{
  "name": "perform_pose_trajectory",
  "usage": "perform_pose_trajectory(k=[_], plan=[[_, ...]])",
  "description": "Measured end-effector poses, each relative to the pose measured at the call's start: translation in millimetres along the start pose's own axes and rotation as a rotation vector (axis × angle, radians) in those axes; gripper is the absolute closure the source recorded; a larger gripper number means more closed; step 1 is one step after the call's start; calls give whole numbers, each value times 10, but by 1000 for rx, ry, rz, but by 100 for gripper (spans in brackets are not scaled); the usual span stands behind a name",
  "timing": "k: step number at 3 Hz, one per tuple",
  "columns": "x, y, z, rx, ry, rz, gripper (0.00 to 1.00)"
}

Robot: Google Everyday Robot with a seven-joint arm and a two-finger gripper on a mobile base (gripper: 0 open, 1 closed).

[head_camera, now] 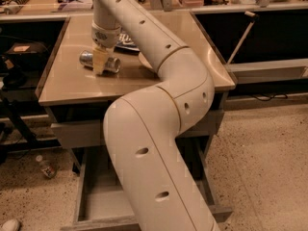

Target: Place redbull can into middle drawer

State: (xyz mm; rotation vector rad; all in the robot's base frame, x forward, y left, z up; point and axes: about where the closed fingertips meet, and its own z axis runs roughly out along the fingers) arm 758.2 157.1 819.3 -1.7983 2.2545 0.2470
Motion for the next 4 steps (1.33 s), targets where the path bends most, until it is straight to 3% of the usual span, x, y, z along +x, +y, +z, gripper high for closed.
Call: perform_pose_trajectory(k=[2, 3, 4], plan=[[0, 0, 0, 0, 0, 0, 88], [0, 0, 0, 0, 0, 0, 100], [0, 0, 0, 0, 0, 0, 100]])
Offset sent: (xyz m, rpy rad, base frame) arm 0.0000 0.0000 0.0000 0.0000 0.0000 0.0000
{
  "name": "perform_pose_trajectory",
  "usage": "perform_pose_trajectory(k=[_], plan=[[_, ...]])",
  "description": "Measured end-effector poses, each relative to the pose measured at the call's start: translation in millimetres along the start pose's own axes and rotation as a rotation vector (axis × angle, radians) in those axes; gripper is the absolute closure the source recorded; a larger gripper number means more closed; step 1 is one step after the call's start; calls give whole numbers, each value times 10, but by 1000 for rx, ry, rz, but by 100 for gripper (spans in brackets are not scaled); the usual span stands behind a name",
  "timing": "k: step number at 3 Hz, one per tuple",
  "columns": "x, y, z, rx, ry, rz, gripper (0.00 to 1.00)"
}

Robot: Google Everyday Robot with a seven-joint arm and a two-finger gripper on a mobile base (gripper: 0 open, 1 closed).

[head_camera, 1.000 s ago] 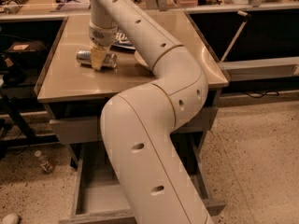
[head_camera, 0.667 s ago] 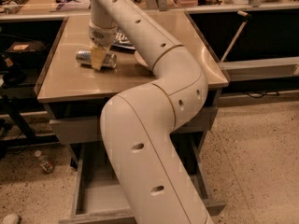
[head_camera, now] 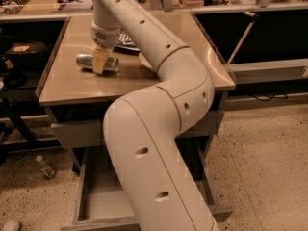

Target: Place redbull can into middle drawer

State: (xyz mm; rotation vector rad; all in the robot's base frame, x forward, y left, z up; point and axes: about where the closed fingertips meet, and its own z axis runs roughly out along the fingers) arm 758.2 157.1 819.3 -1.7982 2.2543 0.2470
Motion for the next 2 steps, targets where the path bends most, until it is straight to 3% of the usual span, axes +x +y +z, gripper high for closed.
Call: perform_pose_trajectory(k=[1, 2], plan=[[-84, -45, 14, 21, -21, -18, 100], [-192, -18, -241, 87, -23, -51, 100]])
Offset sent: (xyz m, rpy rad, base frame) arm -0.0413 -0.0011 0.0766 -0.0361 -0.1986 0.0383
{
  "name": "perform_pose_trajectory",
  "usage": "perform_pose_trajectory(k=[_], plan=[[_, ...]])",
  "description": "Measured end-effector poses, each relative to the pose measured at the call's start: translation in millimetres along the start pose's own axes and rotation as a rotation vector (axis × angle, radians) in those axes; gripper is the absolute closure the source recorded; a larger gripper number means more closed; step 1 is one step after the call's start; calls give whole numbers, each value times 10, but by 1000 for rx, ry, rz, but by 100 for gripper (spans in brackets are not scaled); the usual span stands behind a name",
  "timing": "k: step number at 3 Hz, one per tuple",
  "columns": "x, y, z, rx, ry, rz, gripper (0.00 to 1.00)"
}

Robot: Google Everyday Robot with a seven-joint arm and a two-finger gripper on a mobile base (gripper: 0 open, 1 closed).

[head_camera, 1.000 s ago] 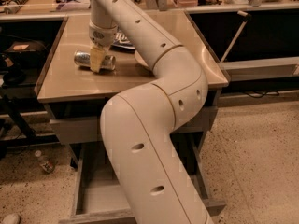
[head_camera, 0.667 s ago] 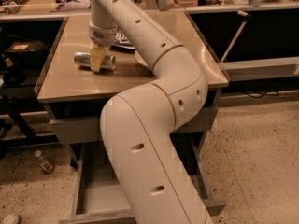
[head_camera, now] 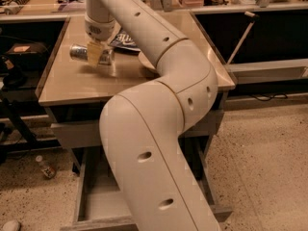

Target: Place redbull can into middle drawer

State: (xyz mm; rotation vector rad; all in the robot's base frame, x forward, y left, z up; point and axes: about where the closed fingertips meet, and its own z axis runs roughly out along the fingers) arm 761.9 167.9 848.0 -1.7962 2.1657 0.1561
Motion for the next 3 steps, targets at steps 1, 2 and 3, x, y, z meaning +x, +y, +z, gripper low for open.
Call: perform_pose_trajectory(k=[1, 2, 3], plan=[[18, 136, -403, 61, -5, 6, 100], [64, 377, -749, 112, -39, 16, 100], [139, 552, -597, 80, -1, -2, 100]])
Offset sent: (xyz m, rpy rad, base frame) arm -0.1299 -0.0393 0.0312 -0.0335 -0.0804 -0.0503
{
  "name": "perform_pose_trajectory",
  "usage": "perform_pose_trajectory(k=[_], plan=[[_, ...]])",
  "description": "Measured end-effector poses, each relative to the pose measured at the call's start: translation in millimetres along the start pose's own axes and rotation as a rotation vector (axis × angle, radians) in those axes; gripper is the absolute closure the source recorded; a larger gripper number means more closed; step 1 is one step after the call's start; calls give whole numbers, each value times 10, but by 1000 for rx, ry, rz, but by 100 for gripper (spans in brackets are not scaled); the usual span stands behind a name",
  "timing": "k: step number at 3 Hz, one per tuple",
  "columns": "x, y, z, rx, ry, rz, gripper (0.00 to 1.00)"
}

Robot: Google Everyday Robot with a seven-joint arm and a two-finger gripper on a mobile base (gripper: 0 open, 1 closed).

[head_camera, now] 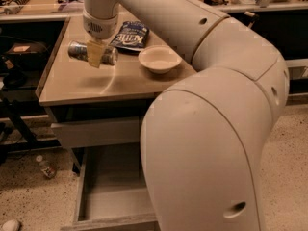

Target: Place redbull can into middle drawer

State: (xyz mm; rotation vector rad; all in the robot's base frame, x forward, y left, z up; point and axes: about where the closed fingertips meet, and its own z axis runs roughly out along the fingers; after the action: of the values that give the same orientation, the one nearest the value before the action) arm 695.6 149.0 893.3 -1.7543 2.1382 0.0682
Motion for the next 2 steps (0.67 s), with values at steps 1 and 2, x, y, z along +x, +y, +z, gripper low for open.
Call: perform_pose_trajectory(k=[1, 2], plan=[[-5, 55, -67, 17, -4, 4, 100], [49, 291, -303, 48, -39, 54, 100]])
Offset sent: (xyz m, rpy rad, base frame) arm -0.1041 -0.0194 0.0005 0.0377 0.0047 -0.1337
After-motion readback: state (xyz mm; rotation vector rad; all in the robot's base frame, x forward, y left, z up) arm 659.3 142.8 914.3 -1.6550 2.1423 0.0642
